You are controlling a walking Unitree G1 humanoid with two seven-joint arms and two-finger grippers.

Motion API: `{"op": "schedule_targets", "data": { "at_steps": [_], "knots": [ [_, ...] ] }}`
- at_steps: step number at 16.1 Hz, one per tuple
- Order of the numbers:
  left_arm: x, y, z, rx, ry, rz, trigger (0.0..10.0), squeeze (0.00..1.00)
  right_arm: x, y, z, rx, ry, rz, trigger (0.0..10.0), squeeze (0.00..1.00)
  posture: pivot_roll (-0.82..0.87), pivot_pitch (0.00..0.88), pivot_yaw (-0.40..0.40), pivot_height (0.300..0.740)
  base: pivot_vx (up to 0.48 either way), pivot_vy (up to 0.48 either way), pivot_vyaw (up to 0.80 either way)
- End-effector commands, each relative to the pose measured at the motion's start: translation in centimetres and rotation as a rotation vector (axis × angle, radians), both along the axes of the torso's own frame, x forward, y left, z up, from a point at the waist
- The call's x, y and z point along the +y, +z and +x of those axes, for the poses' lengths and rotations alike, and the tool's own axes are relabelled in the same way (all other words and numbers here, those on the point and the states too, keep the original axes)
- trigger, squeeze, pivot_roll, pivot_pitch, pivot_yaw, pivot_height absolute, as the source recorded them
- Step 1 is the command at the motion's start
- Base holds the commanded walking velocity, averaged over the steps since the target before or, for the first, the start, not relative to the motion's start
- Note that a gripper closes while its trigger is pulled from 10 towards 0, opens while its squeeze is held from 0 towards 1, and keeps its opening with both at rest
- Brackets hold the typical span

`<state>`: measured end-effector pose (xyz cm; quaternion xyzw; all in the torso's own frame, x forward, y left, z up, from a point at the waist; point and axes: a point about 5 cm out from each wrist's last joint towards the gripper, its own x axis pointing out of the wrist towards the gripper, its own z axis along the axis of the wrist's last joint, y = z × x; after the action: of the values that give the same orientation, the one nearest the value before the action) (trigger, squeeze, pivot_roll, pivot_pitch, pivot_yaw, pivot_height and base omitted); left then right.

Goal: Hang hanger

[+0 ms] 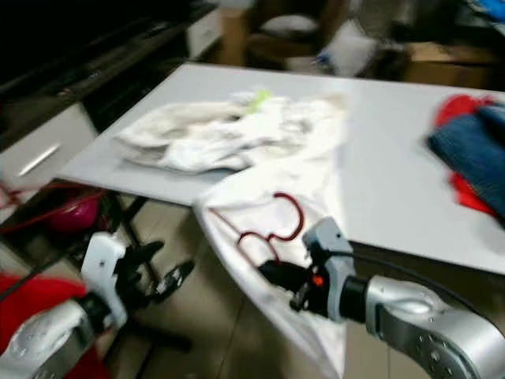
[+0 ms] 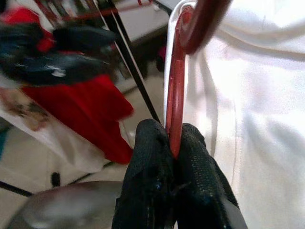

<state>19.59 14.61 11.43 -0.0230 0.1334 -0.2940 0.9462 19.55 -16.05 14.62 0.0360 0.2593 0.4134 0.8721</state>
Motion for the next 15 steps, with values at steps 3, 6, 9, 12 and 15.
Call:
{"op": "schedule_targets", "data": {
  "at_steps": [3, 6, 9, 12, 15],
  "knots": [
    [0.0, -0.2, -0.1, 0.010, 0.015, 0.009, 10.0, 0.00, -2.8, 2.5, 2.6, -0.168, -0.184, 0.015, 10.0, 0.00, -0.05, 0.000, 0.067, 0.740, 0.000, -0.242, 0.80],
    [-0.1, -0.2, 0.1, 0.005, 0.014, -0.007, 10.0, 0.00, -6.8, 8.9, 5.2, -0.442, -0.370, 0.177, 10.0, 0.00, -0.05, 0.000, 0.062, 0.740, 0.000, 0.000, 0.80],
    [-0.2, 0.0, 0.1, -0.006, 0.003, -0.015, 10.0, 0.00, -10.0, 18.0, 5.2, -0.773, -0.400, 0.369, 10.0, 0.00, -0.04, 0.000, 0.057, 0.740, 0.000, 0.000, 0.80],
    [-0.2, -0.1, -0.5, -0.004, 0.013, -0.024, 10.0, 0.00, -4.9, 11.7, 2.1, -0.508, 0.017, 0.142, 10.0, 0.00, -0.03, 0.000, 0.044, 0.740, 0.000, 0.000, 0.80],
    [-0.4, -0.2, -0.7, -0.006, -0.008, -0.006, 10.0, 0.00, -4.0, 7.3, 1.1, -0.299, 0.062, 0.072, 10.0, 0.00, -0.03, 0.000, 0.041, 0.740, 0.000, 0.000, 0.80]
  ]
}}
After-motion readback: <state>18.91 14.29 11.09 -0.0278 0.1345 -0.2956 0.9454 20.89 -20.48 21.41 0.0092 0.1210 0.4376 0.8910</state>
